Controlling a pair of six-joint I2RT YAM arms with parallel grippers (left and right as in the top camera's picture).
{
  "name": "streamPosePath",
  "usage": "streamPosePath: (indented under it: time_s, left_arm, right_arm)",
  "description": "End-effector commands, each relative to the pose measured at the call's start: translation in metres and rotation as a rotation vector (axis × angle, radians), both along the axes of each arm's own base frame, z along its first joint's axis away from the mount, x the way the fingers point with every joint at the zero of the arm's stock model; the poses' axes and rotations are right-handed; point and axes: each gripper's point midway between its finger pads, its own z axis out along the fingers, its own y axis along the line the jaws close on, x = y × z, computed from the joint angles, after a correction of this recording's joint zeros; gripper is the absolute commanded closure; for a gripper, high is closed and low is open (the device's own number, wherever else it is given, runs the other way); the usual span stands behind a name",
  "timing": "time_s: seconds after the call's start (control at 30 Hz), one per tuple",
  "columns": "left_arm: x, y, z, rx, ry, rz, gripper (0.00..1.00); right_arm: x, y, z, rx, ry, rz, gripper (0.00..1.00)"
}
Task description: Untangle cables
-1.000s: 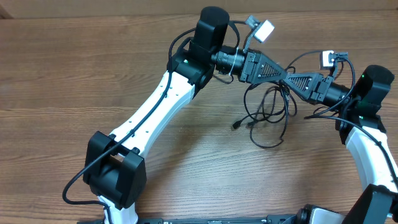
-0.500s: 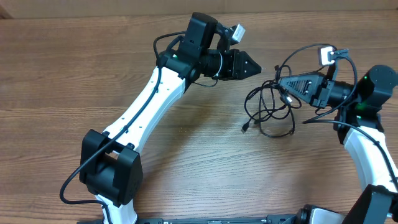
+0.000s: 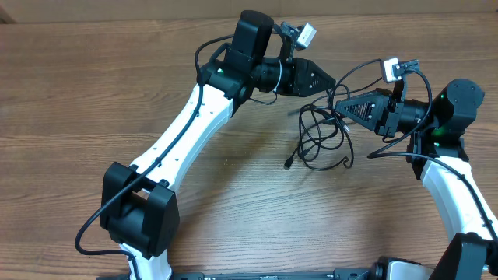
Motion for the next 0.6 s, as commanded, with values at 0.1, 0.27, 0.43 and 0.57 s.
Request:
streamPosePath:
  time_s: [0.1,0.27,0.43,0.57]
  left_arm:
    - [-0.023,-0.011,0.015,-0.046,-0.011,-0.093,0.80]
    - [-0.018,-0.006,0.016,-0.050,0.003,-0.083,0.81]
    - [-0.025,-0.006,0.019,-0.068,0.029,-0.114,0.82]
    - [-0.034,-0.005,0.024,-0.097,0.048,-0.167,0.96]
  right_arm:
    - [0.000,-0.004,0.004,-0.003,-0.013,-0.008,0.96]
    - [0.005,-0.013,0.004,0.004,0.016,-0.045,0.96]
    - [0.007,-0.014,0.004,0.005,0.015,-0.058,0.96]
    - [0.012,-0.017,0.005,0.007,0.015,-0.091,0.96]
